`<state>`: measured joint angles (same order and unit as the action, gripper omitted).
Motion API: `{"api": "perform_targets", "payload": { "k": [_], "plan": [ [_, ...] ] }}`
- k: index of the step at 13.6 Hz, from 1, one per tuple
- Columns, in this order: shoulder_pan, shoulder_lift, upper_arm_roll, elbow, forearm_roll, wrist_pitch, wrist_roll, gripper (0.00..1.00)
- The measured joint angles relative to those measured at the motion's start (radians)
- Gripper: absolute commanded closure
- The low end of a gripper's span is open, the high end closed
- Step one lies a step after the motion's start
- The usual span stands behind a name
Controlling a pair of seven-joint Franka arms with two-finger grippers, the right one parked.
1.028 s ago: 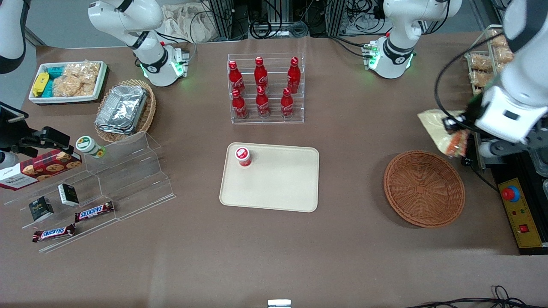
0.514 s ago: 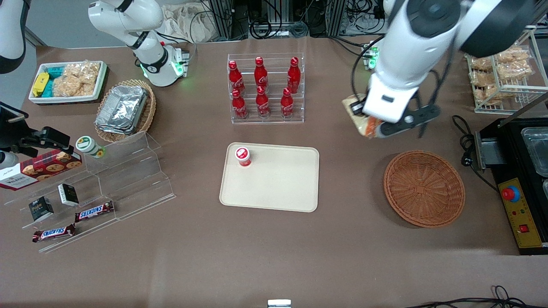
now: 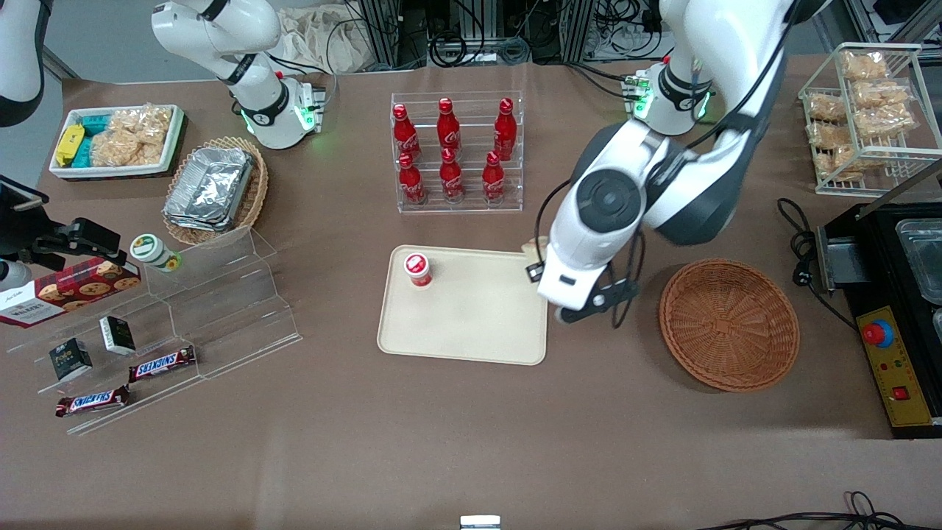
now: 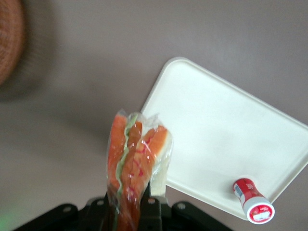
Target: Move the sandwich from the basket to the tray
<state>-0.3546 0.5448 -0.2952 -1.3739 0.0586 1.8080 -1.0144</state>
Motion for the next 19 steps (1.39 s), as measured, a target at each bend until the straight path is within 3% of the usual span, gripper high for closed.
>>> {"api": "perform_targets", "payload": {
  "k": [7, 9, 10, 11, 12, 13, 16, 19],
  "plan": [
    [-0.028, 0.221, 0.002, 0.0, 0.032, 0.139, -0.017, 0.93],
    [-0.032, 0.257, 0.002, 0.0, 0.038, 0.181, -0.017, 0.88],
    [-0.036, 0.269, 0.002, 0.0, 0.039, 0.197, -0.017, 0.82],
    [-0.039, 0.277, 0.002, 0.001, 0.04, 0.203, -0.017, 0.68],
    [-0.04, 0.278, 0.002, 0.003, 0.04, 0.204, -0.017, 0.3],
    [-0.04, 0.278, 0.002, 0.007, 0.04, 0.204, -0.017, 0.0],
    [-0.039, 0.266, 0.005, 0.037, 0.04, 0.206, -0.038, 0.0],
    [-0.036, 0.172, 0.03, 0.064, 0.043, 0.201, -0.113, 0.0]
  ]
}}
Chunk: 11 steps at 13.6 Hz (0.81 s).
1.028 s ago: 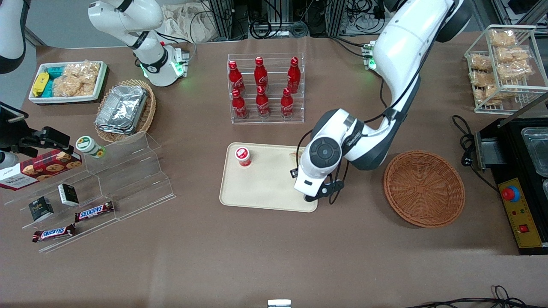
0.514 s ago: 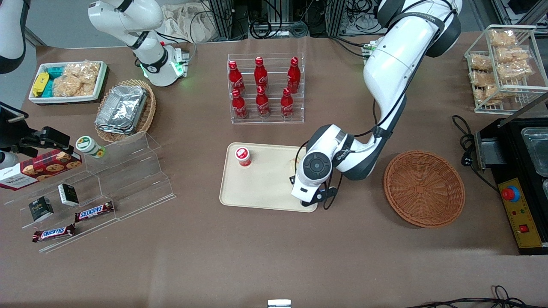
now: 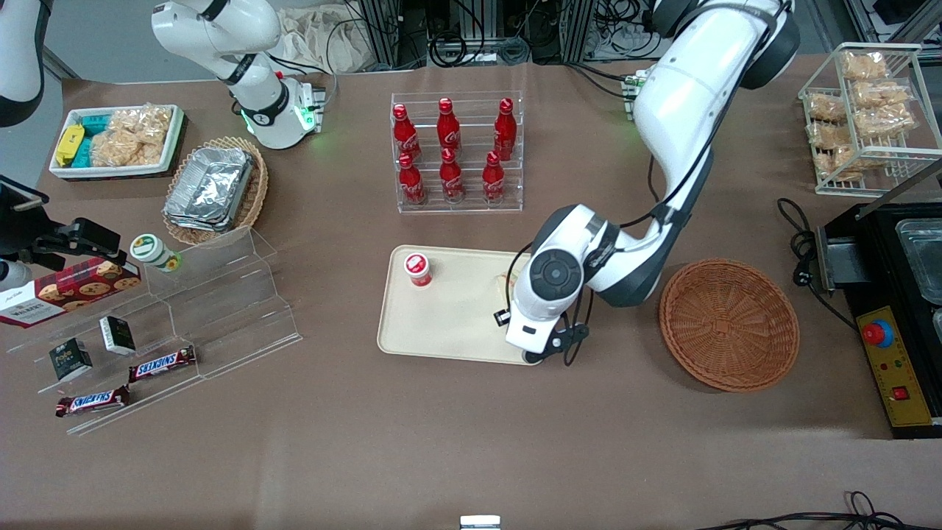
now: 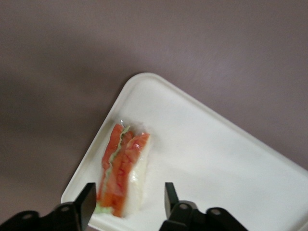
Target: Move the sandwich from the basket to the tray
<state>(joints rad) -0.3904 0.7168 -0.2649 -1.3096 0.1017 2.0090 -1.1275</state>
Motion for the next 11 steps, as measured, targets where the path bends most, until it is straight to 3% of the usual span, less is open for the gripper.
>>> {"api": "perform_targets", "payload": {
  "k": [5, 11],
  "plan": [
    [0.032, -0.24, 0.098, 0.005, 0.001, -0.133, -0.037, 0.0],
    [0.212, -0.404, 0.104, -0.005, -0.021, -0.252, 0.126, 0.0]
  ]
}}
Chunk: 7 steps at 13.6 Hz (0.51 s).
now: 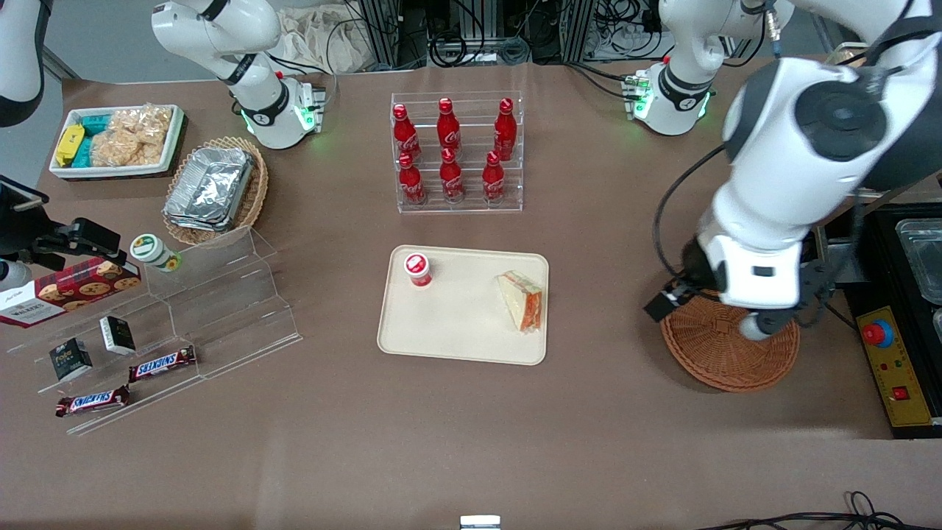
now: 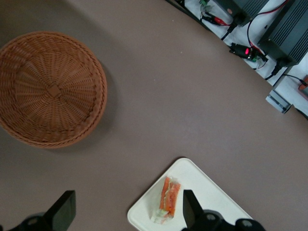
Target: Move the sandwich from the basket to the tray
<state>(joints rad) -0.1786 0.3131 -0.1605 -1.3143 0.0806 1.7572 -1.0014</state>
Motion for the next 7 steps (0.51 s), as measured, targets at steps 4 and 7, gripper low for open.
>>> {"api": "perform_targets", "payload": {
  "k": [4, 7],
  "plan": [
    [0.138, -0.018, 0.001, -0.006, -0.03, -0.052, 0.283, 0.0],
    [0.206, -0.045, 0.011, -0.026, -0.045, -0.08, 0.523, 0.0]
  ]
}}
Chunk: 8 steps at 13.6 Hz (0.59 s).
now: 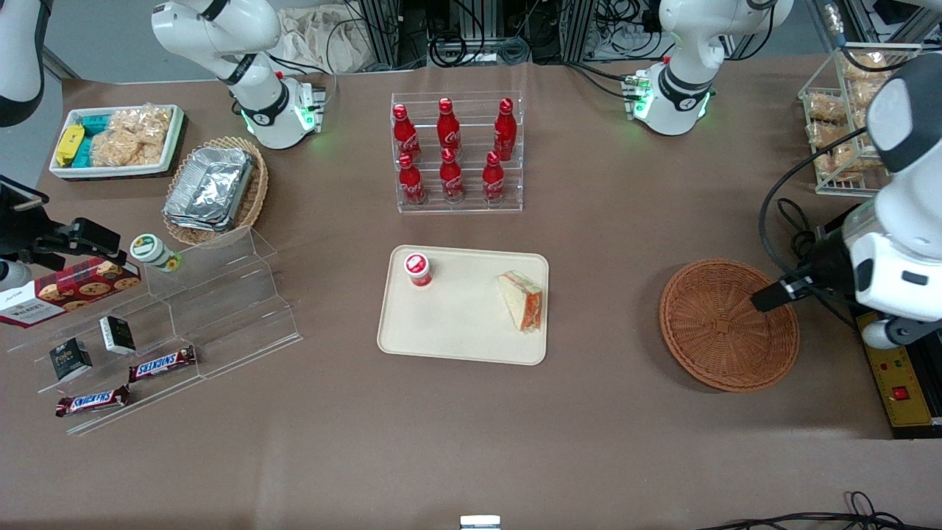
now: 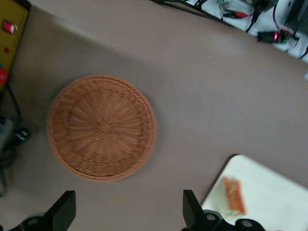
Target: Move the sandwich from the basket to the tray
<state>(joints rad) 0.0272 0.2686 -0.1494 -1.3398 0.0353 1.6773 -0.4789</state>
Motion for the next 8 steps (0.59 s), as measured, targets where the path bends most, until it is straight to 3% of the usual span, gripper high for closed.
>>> {"api": "perform_targets", "payload": {
  "k": [4, 8],
  "plan": [
    [-0.06, -0.078, 0.134, -0.114, -0.002, 0.001, 0.243, 0.0],
    [-0.168, -0.222, 0.298, -0.318, -0.009, 0.126, 0.376, 0.0]
  ]
}}
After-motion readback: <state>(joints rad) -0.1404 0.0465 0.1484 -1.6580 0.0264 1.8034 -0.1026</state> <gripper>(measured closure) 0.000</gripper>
